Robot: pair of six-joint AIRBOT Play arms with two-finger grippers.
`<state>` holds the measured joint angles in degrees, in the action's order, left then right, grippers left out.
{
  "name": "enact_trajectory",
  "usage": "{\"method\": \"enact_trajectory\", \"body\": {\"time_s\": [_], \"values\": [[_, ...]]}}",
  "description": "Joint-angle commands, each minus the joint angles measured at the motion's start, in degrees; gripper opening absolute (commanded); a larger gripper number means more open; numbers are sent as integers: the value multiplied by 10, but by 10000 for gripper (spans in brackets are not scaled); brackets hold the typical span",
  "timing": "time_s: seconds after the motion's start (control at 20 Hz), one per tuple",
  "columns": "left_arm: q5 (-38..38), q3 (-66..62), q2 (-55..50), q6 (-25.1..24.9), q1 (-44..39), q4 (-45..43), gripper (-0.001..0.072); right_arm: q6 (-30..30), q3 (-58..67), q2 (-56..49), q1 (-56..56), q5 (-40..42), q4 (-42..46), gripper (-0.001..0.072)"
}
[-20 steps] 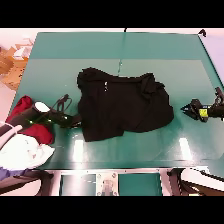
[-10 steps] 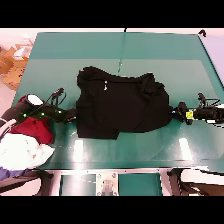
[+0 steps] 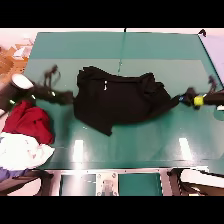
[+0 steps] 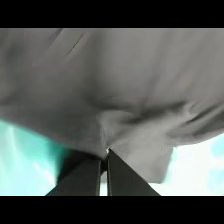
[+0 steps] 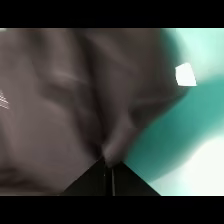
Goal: Fold the shirts.
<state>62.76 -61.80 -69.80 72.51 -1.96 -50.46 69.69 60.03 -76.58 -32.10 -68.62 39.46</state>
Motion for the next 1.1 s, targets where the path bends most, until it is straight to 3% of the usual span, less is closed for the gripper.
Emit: {"method": "enact_trajectory", "body": {"time_s": [0.0,0.1,0.3,0.45,0.8,1.05], "values": [[52,-178,70,43,0,-27,21,3,108,109,1,-47,-128,15],[53,-296,115,66,0,-52,21,18,166,183,1,-16,-172,15],[53,-530,179,97,0,-86,21,58,252,329,-18,96,-174,16],[49,-626,196,98,0,-119,22,78,303,390,-61,127,-173,16],[51,-544,198,107,0,-182,23,117,298,391,-101,106,-49,16],[28,-365,127,105,0,-179,22,42,139,296,-23,117,-49,15]]}}
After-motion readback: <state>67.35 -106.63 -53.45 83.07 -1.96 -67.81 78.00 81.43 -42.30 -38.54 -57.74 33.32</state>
